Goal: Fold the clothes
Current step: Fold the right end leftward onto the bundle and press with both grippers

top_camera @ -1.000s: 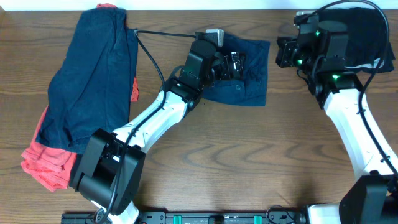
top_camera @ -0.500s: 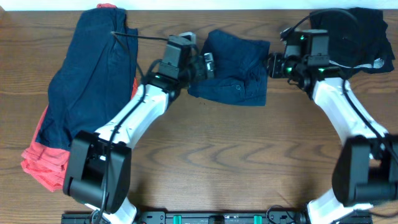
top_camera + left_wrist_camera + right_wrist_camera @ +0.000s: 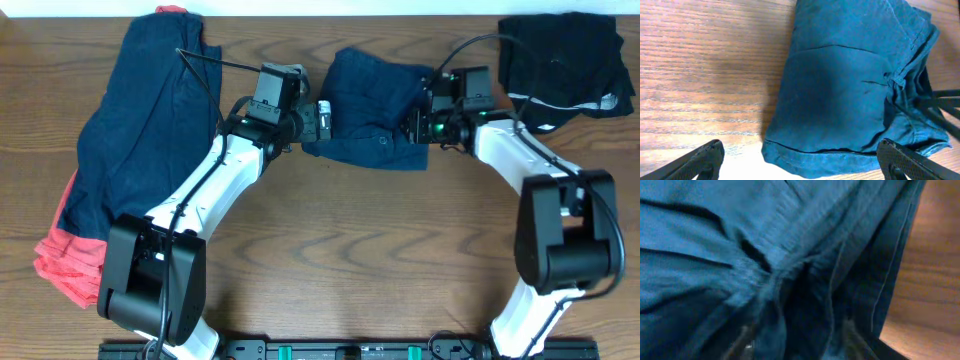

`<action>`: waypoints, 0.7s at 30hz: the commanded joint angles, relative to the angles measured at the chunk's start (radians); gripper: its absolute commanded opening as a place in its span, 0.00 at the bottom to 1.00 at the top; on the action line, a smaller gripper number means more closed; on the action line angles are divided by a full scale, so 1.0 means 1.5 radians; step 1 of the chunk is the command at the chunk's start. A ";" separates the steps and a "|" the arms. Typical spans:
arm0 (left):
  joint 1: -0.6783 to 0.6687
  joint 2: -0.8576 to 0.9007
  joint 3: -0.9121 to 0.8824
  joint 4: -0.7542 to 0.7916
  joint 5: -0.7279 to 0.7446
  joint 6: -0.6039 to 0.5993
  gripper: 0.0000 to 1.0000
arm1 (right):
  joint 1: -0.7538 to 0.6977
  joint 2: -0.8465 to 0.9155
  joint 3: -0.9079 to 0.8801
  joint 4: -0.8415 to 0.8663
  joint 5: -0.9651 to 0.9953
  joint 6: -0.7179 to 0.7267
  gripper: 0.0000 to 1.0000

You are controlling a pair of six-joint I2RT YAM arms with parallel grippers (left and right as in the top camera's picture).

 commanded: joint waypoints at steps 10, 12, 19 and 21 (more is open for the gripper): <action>0.004 -0.016 0.014 -0.017 -0.044 0.036 0.99 | 0.002 0.037 0.000 0.013 0.121 0.005 0.74; 0.004 -0.016 0.014 -0.020 -0.045 0.036 0.99 | 0.002 0.049 0.000 0.017 0.121 0.005 0.77; 0.004 -0.016 0.014 -0.028 -0.059 0.036 0.99 | 0.002 0.060 0.001 0.026 0.155 0.023 0.99; 0.004 -0.016 0.014 -0.028 -0.059 0.036 0.99 | 0.001 0.060 0.001 0.036 0.144 0.023 0.99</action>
